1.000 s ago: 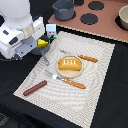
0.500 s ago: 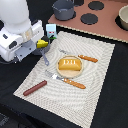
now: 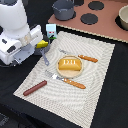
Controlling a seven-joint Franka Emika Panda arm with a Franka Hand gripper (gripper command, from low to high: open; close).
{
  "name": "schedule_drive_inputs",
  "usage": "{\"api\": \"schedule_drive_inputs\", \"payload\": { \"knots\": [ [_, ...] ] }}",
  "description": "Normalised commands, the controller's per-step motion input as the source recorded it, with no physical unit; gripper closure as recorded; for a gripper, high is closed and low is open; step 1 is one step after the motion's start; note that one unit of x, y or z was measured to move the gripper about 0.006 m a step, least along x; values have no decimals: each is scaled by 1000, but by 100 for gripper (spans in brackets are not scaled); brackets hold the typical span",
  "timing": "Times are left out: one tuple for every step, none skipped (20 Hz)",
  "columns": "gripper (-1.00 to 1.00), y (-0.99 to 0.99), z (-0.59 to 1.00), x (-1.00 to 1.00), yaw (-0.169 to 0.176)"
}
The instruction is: Interact with the objects in diverse but meaningful ways.
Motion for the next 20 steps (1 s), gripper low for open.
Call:
{"api": "schedule_drive_inputs", "payload": {
  "knots": [
    [100, 97, -257, -389, 0],
    [100, 77, -254, -394, 0],
    [100, 91, -237, -383, 0],
    [100, 94, -226, -374, 0],
    [100, 71, -217, -374, 0],
    [100, 97, -206, -360, 0],
    [100, 86, -180, -340, 0],
    [100, 91, -180, -337, 0],
    [100, 97, -171, -334, 0],
    [100, 94, -157, -320, 0],
    [100, 100, -151, -300, 0],
    [100, 89, -137, -283, 0],
    [100, 51, -123, -234, 0],
    [100, 0, -114, -180, 0],
    [100, 0, 0, -60, 0],
    [100, 0, 129, 0, 0],
    [100, 149, 566, 206, -44],
    [100, 91, 974, 520, -101],
    [100, 203, 1000, 563, -136],
    [100, 340, 1000, 669, -119]
  ]
}}
